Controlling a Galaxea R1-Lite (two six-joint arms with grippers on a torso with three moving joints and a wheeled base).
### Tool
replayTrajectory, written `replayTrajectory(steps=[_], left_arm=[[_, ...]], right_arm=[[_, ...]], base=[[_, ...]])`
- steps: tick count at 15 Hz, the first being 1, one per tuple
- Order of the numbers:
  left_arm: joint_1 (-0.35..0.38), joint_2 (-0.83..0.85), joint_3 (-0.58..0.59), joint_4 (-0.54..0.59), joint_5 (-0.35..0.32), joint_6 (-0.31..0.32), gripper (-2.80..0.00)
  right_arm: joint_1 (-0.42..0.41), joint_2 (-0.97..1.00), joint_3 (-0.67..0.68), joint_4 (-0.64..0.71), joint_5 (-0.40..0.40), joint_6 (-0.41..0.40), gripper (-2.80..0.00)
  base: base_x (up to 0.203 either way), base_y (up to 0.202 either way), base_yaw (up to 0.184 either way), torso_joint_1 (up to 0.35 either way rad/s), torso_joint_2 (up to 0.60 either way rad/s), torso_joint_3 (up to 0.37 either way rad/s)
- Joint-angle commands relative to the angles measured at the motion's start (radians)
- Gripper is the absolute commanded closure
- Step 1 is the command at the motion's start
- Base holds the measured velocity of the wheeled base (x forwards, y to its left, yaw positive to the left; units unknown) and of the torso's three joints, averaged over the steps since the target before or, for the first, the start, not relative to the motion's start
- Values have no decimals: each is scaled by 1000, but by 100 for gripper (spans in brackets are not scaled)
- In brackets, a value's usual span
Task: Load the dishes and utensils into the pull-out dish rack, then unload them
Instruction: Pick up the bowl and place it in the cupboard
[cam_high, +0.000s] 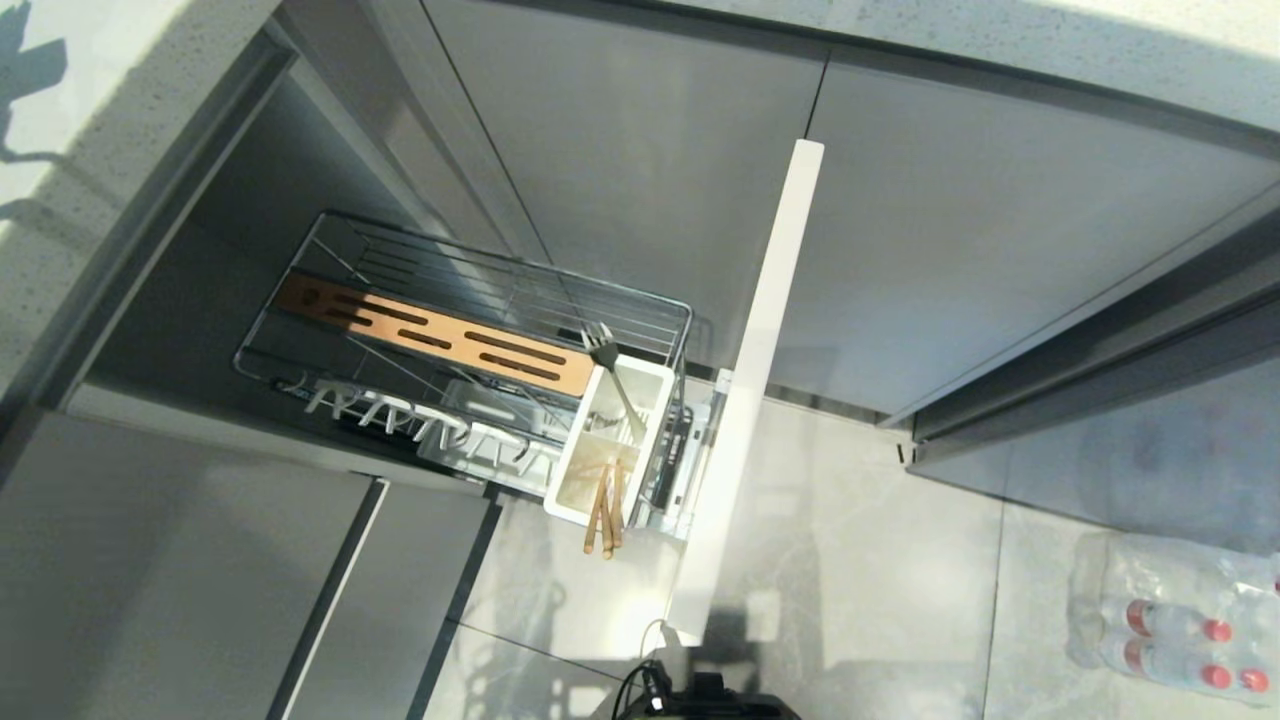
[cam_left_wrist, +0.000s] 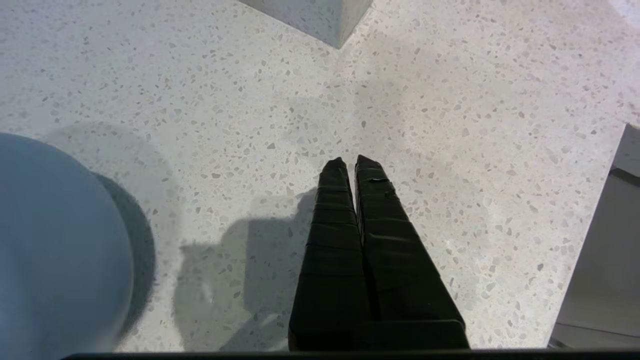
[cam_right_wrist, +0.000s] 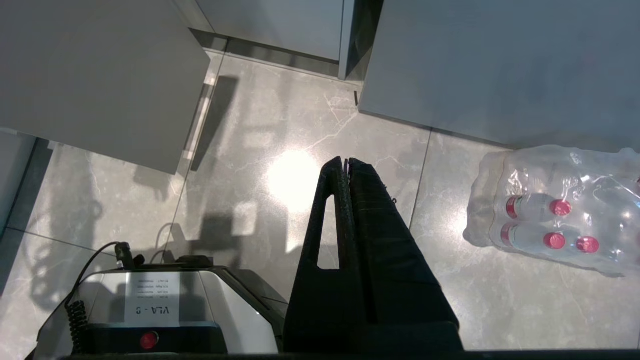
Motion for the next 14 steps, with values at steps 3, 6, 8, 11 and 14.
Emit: replayTrajectory(steps=[3, 6, 8, 11, 14], left_arm=[[1, -20, 4, 3, 2, -1, 0], [11, -46, 2, 2, 38, 0, 0], [43, -58, 5, 9, 77, 0, 0], [107, -68, 10, 9, 131, 1, 0], [191, -68, 10, 11, 144, 5, 0]], right_arm=[[0, 1, 0, 0, 0, 0, 0], [0, 1, 0, 0, 0, 1, 0], [0, 1, 0, 0, -1, 0, 0], [0, 1, 0, 0, -2, 0, 0], [0, 1, 0, 0, 0, 0, 0]], base=[[0, 0, 0, 0, 0, 0], [0, 0, 0, 0, 0, 0], [0, 0, 0, 0, 0, 0], [0, 0, 0, 0, 0, 0], [0, 0, 0, 0, 0, 0]])
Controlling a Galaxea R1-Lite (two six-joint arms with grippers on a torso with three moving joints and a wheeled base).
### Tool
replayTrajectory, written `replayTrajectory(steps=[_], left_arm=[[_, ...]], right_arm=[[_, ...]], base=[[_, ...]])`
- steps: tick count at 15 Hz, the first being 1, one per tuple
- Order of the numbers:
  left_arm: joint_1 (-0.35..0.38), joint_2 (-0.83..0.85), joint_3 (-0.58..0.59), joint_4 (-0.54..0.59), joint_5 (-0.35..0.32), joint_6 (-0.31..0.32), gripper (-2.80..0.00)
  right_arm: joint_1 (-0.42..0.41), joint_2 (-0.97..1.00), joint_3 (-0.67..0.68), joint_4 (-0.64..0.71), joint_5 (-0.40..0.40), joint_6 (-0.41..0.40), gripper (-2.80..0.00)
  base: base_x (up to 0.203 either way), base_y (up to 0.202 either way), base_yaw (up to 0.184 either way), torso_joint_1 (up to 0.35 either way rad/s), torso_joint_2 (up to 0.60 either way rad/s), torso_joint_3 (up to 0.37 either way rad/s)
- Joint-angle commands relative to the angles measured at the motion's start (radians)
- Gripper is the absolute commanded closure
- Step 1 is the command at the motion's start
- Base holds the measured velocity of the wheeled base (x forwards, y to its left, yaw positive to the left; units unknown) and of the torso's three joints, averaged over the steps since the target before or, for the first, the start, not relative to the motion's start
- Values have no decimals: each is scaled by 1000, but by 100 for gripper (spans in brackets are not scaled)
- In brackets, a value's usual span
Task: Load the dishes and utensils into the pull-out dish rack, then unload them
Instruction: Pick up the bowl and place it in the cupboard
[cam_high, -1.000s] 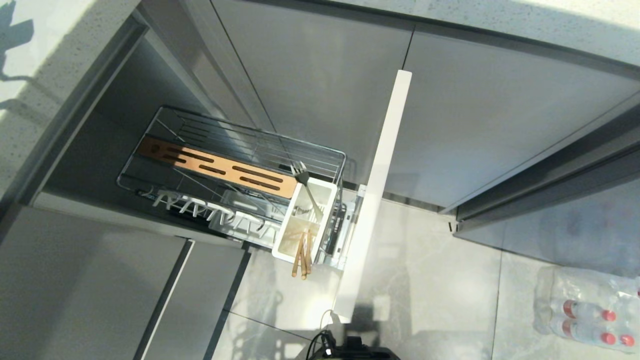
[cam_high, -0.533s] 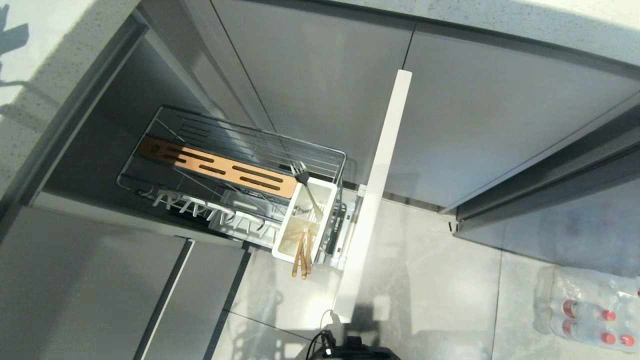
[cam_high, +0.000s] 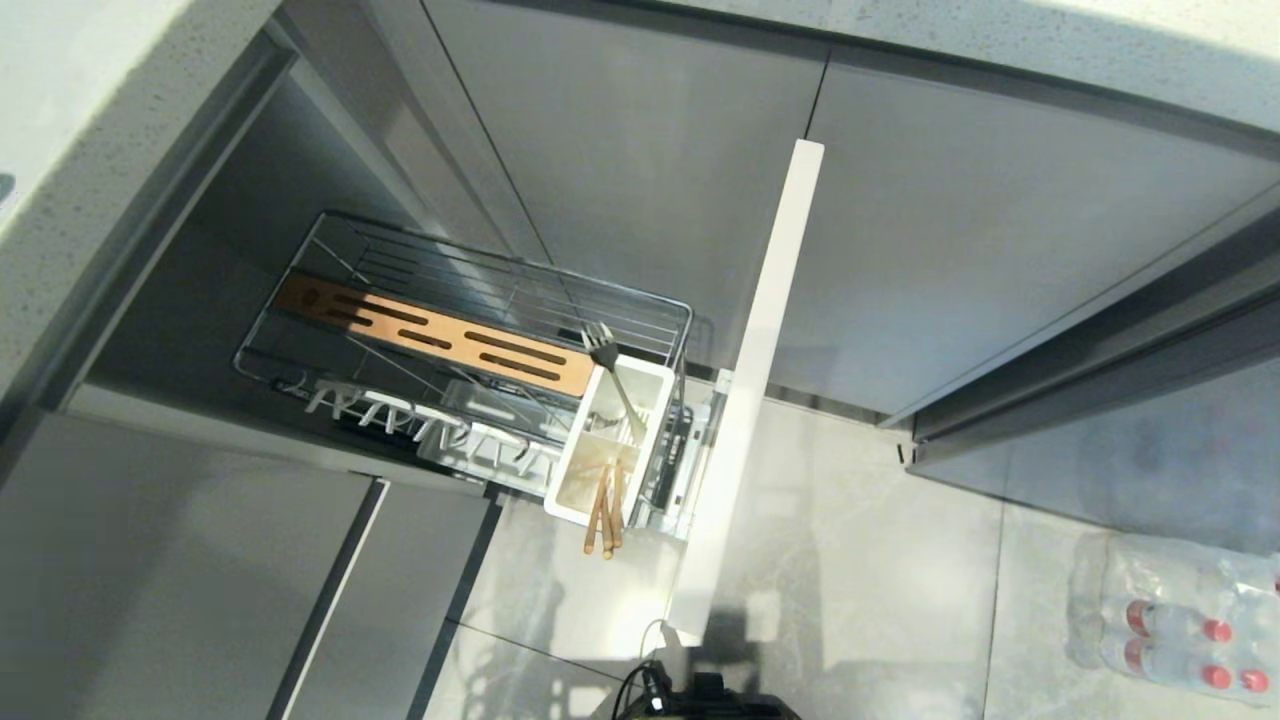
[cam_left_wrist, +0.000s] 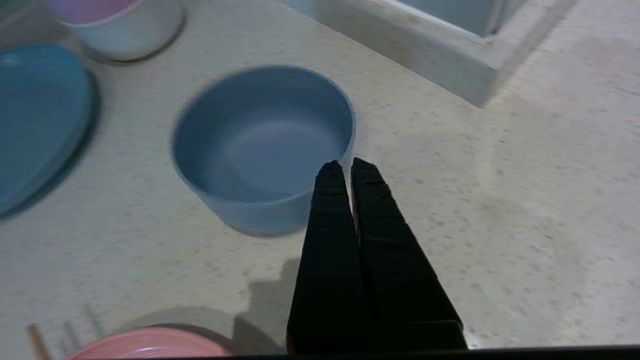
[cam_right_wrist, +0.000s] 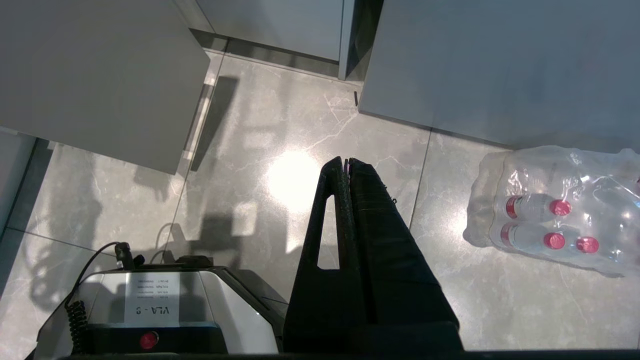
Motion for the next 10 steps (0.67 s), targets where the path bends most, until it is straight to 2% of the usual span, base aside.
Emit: replayTrajectory(steps=[1, 3, 6, 9, 10], left_arm=[[48, 1, 0, 3, 1, -1, 0], [99, 4, -7, 61, 0, 5, 0], [108, 3, -11, 176, 0, 17, 0], [108, -4, -8, 198, -14, 14, 0], [108, -9, -8, 195, -14, 13, -280]], right_arm=[[-1, 0, 0, 0, 0, 0, 0], [1, 0, 0, 0, 0, 1, 0], [1, 0, 0, 0, 0, 0, 0], [-1, 0, 0, 0, 0, 0, 0], [1, 0, 0, 0, 0, 0, 0]], base=[[0, 0, 0, 0, 0, 0], [0, 0, 0, 0, 0, 0], [0, 0, 0, 0, 0, 0], [0, 0, 0, 0, 0, 0], [0, 0, 0, 0, 0, 0]])
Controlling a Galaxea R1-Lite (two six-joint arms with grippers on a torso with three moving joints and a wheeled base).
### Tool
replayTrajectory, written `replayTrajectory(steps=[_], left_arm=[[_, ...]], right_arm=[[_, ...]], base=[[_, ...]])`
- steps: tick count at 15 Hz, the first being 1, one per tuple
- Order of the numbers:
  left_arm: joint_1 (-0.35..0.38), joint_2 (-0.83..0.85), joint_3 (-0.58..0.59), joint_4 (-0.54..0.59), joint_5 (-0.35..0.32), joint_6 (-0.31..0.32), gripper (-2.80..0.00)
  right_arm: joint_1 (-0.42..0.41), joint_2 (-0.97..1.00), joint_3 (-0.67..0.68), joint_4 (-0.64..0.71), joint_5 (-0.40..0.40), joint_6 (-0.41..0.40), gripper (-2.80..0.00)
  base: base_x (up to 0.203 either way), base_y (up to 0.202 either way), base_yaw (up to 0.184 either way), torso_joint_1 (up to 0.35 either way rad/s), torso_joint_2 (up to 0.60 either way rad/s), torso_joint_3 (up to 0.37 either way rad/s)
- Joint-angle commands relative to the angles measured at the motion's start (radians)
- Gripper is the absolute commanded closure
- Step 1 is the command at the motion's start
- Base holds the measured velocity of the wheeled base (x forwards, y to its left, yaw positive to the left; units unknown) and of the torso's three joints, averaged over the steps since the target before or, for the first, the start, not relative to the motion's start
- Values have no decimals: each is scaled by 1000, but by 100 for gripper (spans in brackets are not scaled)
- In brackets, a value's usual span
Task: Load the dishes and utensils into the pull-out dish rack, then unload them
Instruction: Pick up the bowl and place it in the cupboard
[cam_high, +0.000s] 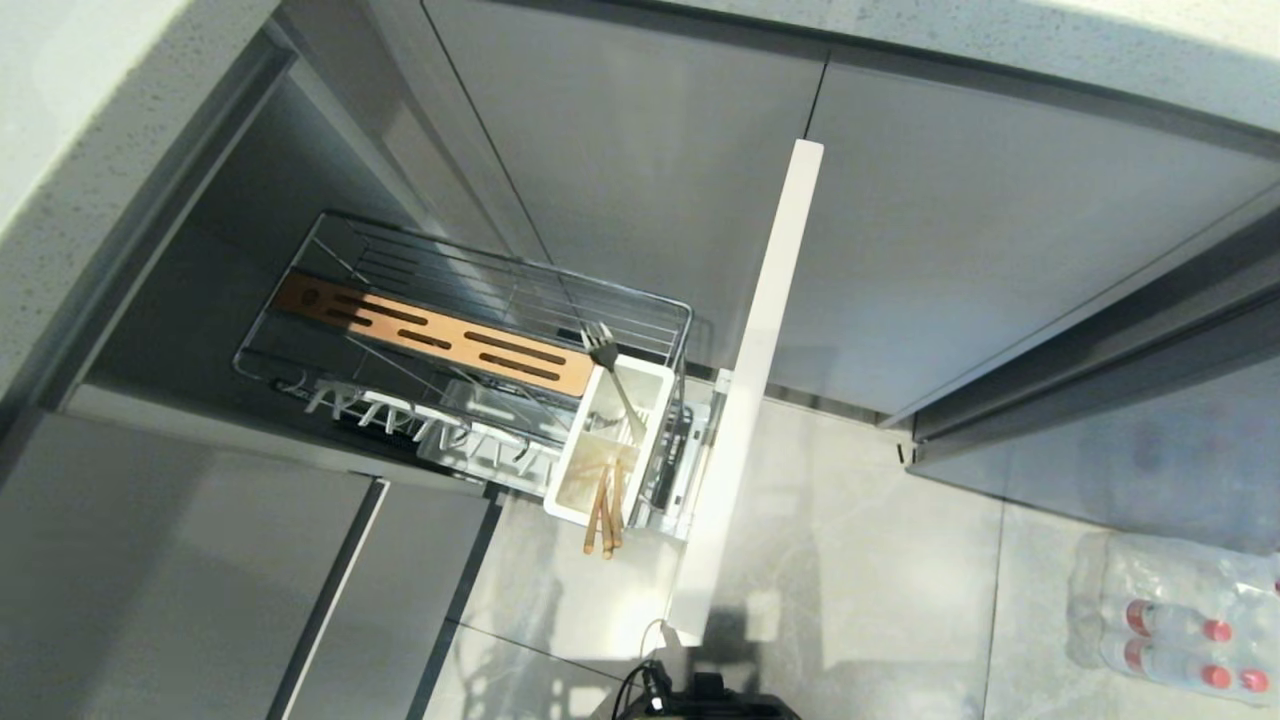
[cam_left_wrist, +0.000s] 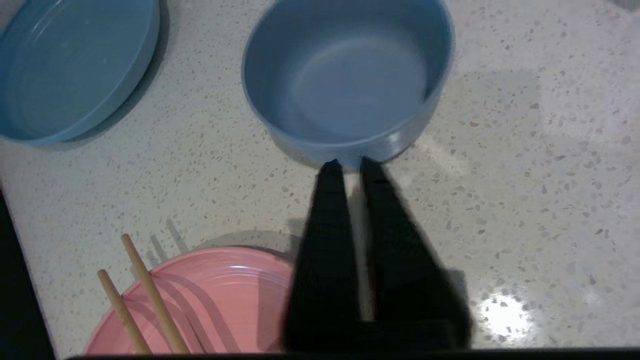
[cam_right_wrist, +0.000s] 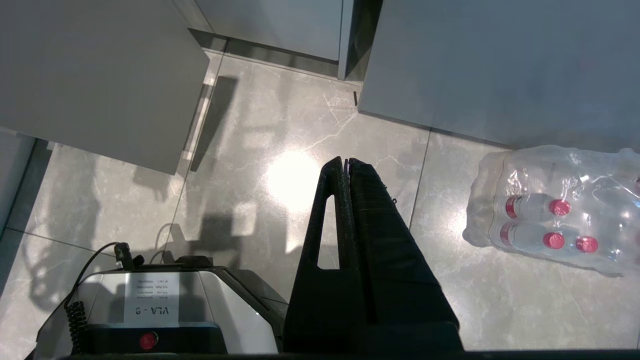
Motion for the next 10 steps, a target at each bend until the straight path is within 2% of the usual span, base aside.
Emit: replayTrajectory(steps=[1, 2, 6, 10], left_arm=[[0, -10, 1, 0, 0, -2, -280], [-1, -14, 1, -3, -6, -4, -280], [-3, 3, -1, -18, -111, -5, -280], [0, 65, -1, -93, -137, -5, -280]], right_arm=[[0, 0, 0, 0, 0, 0, 0], [-1, 0, 0, 0, 0, 1, 0], [0, 0, 0, 0, 0, 0, 0], [0, 0, 0, 0, 0, 1, 0]], base=[[0, 0, 0, 0, 0, 0], [0, 0, 0, 0, 0, 0], [0, 0, 0, 0, 0, 0], [0, 0, 0, 0, 0, 0]])
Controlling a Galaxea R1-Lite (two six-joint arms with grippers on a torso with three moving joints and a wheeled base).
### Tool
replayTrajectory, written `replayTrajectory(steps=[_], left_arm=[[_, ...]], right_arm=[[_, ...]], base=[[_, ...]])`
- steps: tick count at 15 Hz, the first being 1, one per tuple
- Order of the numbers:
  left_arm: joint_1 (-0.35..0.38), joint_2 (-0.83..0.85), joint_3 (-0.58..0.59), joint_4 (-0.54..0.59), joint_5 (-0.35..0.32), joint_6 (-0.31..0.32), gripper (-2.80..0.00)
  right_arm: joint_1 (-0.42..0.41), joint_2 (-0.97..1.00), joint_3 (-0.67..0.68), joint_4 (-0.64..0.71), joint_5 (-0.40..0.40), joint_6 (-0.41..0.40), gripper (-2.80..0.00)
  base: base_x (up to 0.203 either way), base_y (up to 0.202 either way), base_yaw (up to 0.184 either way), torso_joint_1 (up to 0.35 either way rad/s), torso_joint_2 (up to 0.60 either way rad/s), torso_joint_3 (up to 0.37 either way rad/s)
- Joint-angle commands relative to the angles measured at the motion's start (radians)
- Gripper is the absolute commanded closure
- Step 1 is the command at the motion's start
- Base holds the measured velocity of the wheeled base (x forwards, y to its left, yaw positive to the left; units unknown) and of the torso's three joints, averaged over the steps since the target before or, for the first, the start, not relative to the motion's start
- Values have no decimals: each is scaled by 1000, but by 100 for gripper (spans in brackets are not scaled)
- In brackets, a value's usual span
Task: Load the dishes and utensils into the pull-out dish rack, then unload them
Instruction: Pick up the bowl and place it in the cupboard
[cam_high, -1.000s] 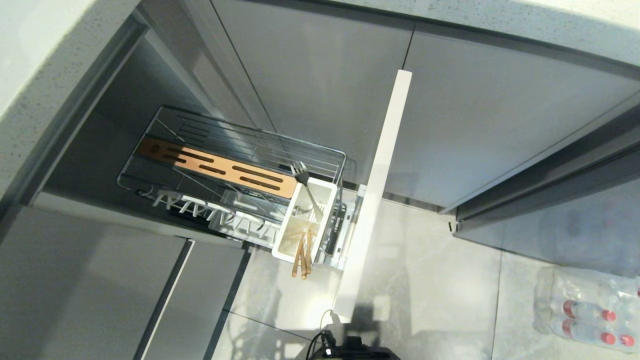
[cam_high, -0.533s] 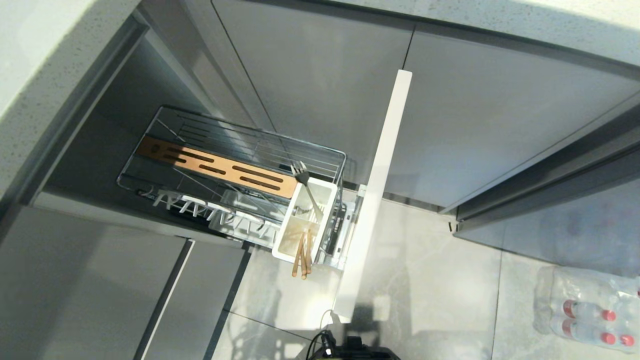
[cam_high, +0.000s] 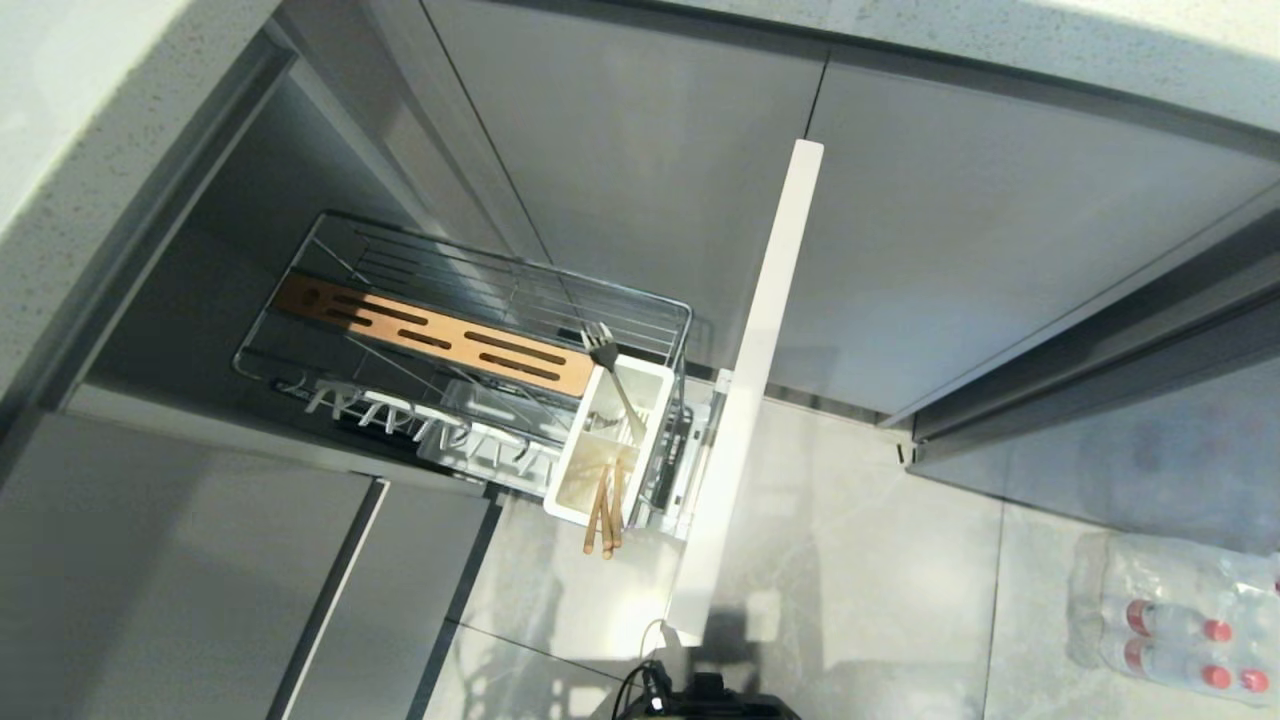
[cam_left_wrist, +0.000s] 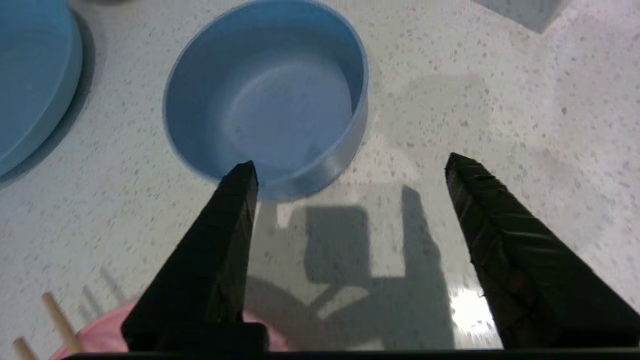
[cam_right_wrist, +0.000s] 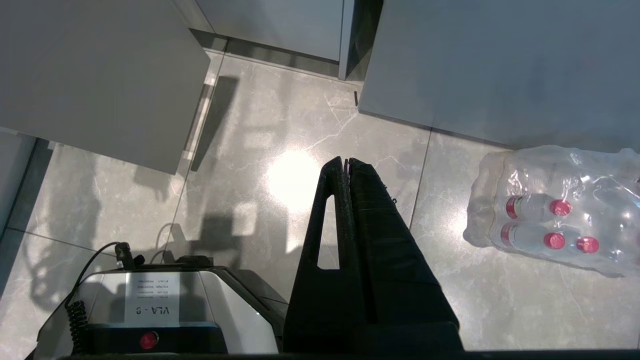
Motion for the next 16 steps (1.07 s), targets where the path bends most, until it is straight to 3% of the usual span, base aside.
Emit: replayTrajectory(steps=[1, 6, 9, 16], left_arm=[[2, 41, -1, -16, -1, -1, -280], [10, 103, -1, -123, -28, -1, -280], [32, 116, -1, -133, -85, -2, -280], [39, 115, 0, -130, -88, -10, -280]], right_arm=[[0, 1, 0, 0, 0, 1, 0], [0, 1, 0, 0, 0, 0, 0], [0, 1, 0, 0, 0, 0, 0], [-1, 1, 0, 0, 0, 0, 0]], base=[[0, 0, 0, 0, 0, 0], [0, 0, 0, 0, 0, 0], [0, 0, 0, 0, 0, 0], [0, 0, 0, 0, 0, 0]])
